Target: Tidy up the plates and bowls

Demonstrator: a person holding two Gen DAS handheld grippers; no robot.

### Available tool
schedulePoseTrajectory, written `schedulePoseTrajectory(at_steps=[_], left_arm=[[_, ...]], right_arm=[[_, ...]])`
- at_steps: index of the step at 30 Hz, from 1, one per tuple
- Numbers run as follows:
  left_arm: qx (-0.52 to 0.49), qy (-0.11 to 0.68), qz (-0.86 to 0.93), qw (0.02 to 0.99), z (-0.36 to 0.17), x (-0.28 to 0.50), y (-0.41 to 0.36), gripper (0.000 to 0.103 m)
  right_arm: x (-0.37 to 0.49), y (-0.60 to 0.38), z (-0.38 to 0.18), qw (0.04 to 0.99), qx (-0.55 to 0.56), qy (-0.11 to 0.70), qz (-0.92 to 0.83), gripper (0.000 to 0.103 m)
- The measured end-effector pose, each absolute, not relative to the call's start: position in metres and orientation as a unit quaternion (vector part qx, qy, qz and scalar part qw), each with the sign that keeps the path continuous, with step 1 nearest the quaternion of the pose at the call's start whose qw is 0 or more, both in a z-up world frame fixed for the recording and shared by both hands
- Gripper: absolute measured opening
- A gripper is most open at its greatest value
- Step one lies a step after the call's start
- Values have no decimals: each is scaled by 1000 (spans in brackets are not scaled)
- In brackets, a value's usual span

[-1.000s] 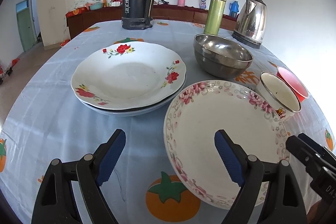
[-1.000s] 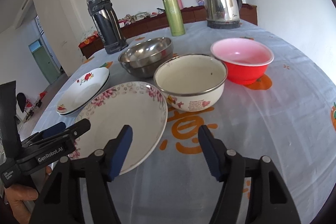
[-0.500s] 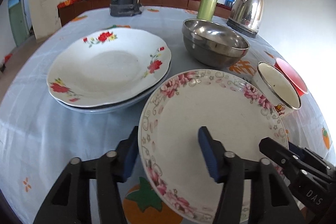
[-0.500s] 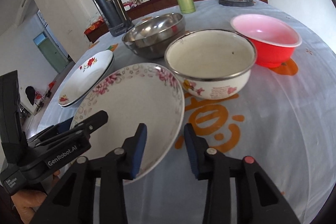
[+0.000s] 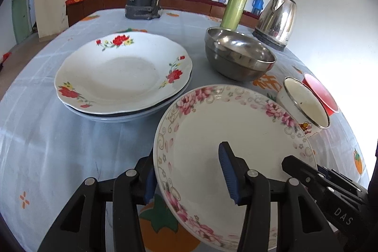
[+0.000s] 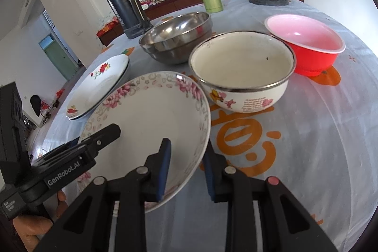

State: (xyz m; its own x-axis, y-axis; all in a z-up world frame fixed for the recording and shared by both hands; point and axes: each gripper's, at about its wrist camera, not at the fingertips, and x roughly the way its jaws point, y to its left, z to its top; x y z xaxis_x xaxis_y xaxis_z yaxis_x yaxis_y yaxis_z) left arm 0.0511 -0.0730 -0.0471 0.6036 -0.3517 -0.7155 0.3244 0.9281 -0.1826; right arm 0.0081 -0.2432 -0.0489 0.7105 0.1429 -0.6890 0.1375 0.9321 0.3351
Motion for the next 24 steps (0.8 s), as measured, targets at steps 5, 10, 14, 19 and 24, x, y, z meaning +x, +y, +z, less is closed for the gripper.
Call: schedulePoseTrajectory(at_steps=[5,10,14,19,24], left_arm=[[-22,401,-190,896,-47,48,-69,50],[-26,394,-190,899,-44,44,-66,51],[-25,388,-191,901,-41,41,-65,50],[-11,364,-182,913,-32,32,-64,51],[-5,360,-177,916,-32,24,-61,51]], right_arm=[[3,-239,-43,916,170,364,5,27],[-1,-234,-38,924,153,351,6,27],[-3,-234,-36,927,148,345,9,27],[-9,-227,-32,934,130,333,8,27],[-13,-224,-32,934,129,332,11,27]])
